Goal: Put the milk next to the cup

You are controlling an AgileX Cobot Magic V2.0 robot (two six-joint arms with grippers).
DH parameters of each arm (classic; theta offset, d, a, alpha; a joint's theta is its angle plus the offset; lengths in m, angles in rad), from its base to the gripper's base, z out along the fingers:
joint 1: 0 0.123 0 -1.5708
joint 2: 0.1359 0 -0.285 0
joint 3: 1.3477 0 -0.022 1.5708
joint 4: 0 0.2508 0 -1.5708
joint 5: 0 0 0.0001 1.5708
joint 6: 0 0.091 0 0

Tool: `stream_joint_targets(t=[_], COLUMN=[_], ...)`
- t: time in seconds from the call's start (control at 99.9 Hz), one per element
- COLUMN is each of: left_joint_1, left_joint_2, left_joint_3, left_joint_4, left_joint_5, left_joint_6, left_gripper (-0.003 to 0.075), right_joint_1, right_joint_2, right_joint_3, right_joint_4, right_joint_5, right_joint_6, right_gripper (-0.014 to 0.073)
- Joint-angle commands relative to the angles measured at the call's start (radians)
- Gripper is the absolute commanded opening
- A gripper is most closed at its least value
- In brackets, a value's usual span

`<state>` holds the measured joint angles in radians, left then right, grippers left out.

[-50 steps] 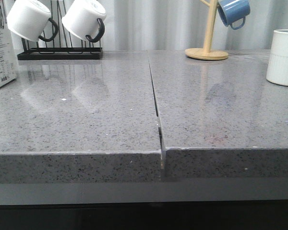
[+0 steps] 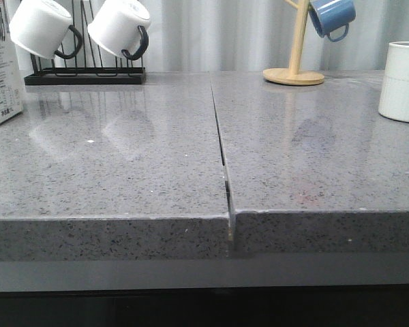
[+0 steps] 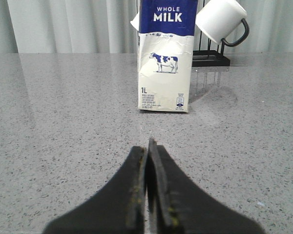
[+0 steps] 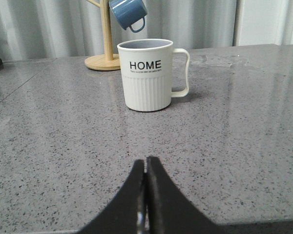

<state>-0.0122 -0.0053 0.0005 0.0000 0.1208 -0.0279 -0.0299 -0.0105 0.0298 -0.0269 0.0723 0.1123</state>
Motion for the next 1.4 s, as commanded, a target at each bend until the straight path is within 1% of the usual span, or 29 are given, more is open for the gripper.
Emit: stream_joint_targets(t=[0.0,0.16,0.29,0.46,0.591,0.731,0.801,0.881,1.001,1.071,1.111,1.251,1.391], left_joint_1=[-0.006,-0.006,-0.006,-0.006,-0.006,-0.006,-0.006,-0.006,-0.006,-0.006,-0.006,-0.006,-0.006], left_joint_2=[-0.032,-0.032,-0.032,-0.032,-0.032,-0.032,-0.032,-0.032,-0.032,-0.032,-0.032,-0.032,-0.032], left_joint_3=[0.042,0.042,0.042,0.042,0.042,0.042,0.042,0.042,0.042,0.042,0.042,0.042,0.042], left_joint_4=[-0.005,-0.005,-0.005,-0.005,-0.005,-0.005,-0.005,-0.005,-0.005,-0.005,-0.005,-0.005,-0.005], left_joint_5=[-0.088,-0.088,-0.088,-0.088,-0.088,-0.088,-0.088,-0.088,-0.088,-0.088,-0.088,-0.088,-0.088], left_joint_6=[-0.005,-0.005,-0.005,-0.005,-0.005,-0.005,-0.005,-0.005,-0.005,-0.005,-0.005,-0.005,-0.005], left_gripper=[-0.0021,-0.0021,-0.0021,-0.0021,-0.0021,-0.0021,-0.0021,-0.0021,-0.0021,-0.0021,-0.0021,-0.0021,-0.0021], right_joint_1=[-0.008,-0.008,-0.008,-0.008,-0.008,-0.008,-0.008,-0.008,-0.008,-0.008,-0.008,-0.014,-0.071], right_joint_2=[-0.019,-0.004,0.055,0.190,0.286,0.378,0.426,0.485,0.557,0.590,0.607,0.689,0.778], right_joint_3=[-0.033,-0.107,-0.184,-0.297,-0.341,-0.341,-0.341,-0.341,-0.341,-0.341,-0.341,-0.341,-0.341], right_joint_4=[-0.003,-0.003,-0.003,-0.002,-0.002,-0.006,-0.006,-0.006,-0.006,-0.006,-0.006,-0.004,0.007], right_joint_5=[-0.064,0.055,0.134,0.145,0.133,0.041,-0.005,-0.060,-0.121,-0.175,-0.207,-0.315,-0.408], right_joint_6=[-0.004,-0.004,-0.004,-0.004,-0.004,-0.004,-0.004,-0.004,-0.004,-0.004,-0.004,-0.004,-0.008], right_gripper=[-0.0069,-0.0069,-0.0069,-0.0069,-0.0069,-0.0067,-0.0044,0.0043,0.0237,0.0302,0.0314,0.0308,0.0308])
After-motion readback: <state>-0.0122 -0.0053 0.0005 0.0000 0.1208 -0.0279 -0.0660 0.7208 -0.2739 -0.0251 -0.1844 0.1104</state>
